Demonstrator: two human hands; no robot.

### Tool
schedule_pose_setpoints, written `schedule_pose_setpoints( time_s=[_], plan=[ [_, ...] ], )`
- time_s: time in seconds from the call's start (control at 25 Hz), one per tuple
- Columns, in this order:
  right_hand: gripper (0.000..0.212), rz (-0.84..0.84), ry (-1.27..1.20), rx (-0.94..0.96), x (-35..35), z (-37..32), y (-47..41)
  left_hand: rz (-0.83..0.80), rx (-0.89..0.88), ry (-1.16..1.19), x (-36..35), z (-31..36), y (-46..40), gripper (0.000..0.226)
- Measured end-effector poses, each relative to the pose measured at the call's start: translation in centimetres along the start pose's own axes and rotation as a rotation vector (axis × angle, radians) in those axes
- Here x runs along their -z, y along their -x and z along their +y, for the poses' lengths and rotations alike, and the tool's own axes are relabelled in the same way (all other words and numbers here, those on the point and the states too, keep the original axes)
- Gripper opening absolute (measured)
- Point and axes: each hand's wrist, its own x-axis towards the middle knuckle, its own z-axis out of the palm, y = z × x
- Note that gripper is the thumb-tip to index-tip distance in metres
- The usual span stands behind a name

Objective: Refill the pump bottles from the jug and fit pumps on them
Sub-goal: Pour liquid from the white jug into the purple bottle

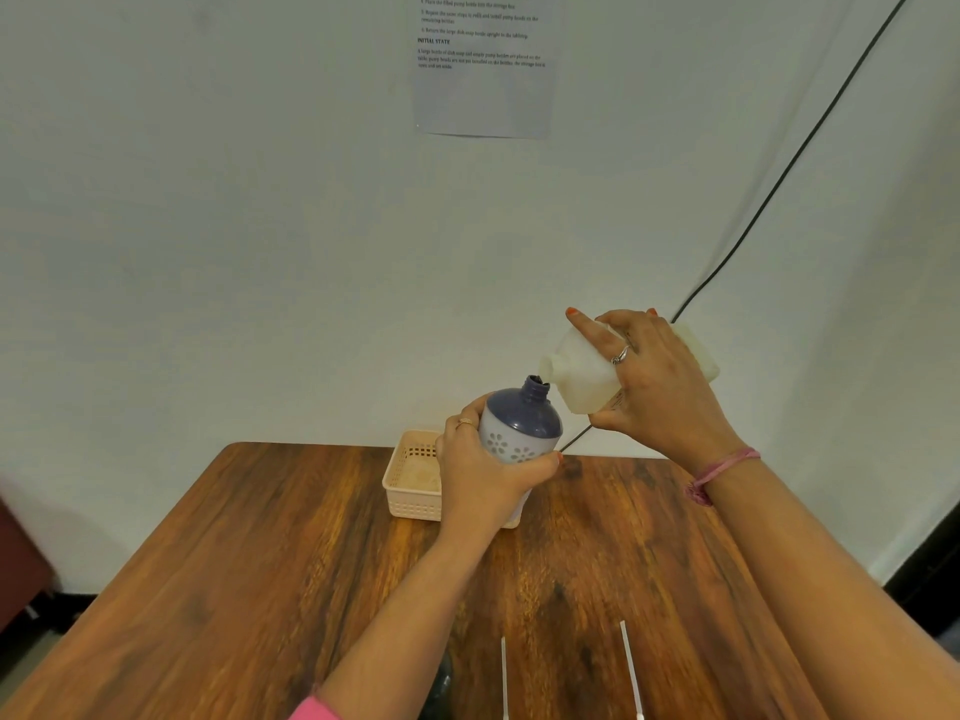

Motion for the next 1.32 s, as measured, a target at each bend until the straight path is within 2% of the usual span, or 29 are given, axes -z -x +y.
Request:
schedule_pose_setpoints(
  time_s=[0.52, 0.72, 0.96, 1.32],
  plan=[
    [0.102, -0.019, -0.183, -0.166, 0.0, -0.6, 2.2, -0.052, 0.016, 0.111, -0.8, -0.6, 0.5, 0.078],
    [0.101, -0.108, -0.472, -0.455, -0.4, -0.7, 4.6, -0.132, 0.061, 0.147, -1.2, -1.6, 1.4, 0.075],
    [0.097, -0.081, -0.707, -0.677, -0.8, -0.5, 8.9, -0.185, 0.124, 0.136, -2.2, -4.4, 3.4, 0.077],
    [0.088, -0.026, -0.822, -0.990, -2.4, 0.5, 19.0, -0.251, 0.232, 0.065, -5.0, -9.1, 8.0, 0.082]
  ],
)
